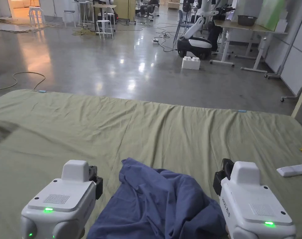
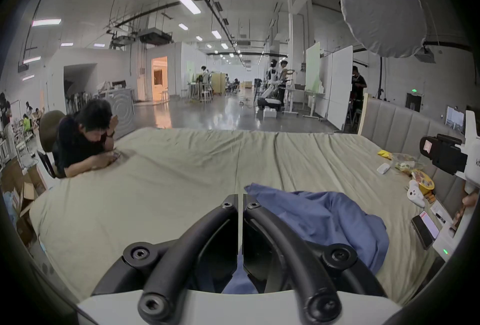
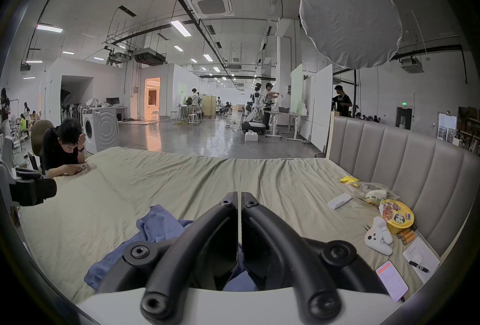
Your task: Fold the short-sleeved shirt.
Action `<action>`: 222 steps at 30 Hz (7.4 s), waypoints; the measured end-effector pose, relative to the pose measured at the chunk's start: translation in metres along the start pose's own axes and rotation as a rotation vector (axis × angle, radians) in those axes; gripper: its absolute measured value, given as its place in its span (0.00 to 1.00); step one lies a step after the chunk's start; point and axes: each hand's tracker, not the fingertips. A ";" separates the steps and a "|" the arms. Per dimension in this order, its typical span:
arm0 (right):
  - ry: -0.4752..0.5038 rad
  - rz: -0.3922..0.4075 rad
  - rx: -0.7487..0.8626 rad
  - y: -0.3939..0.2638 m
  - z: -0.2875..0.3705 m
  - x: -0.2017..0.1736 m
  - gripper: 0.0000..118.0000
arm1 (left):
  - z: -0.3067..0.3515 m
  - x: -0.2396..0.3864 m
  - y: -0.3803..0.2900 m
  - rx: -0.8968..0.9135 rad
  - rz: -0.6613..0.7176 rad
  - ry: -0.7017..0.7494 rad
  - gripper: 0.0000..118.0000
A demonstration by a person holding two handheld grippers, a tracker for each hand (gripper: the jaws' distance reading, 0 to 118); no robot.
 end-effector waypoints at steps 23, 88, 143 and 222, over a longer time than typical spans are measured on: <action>-0.015 -0.013 -0.091 -0.034 -0.004 0.012 0.02 | -0.091 -0.025 -0.096 -0.744 0.037 -0.037 0.64; -0.055 0.009 -0.139 0.114 -0.065 0.126 0.03 | -0.038 -0.078 0.146 -0.083 0.044 -0.077 0.04; -0.022 0.149 -0.303 0.017 0.076 0.093 0.03 | 0.066 -0.114 -0.005 -0.191 0.105 -0.002 0.04; -0.052 -0.003 -0.188 -0.078 -0.059 0.016 0.02 | -0.332 -0.104 0.000 -0.637 0.123 -0.054 0.62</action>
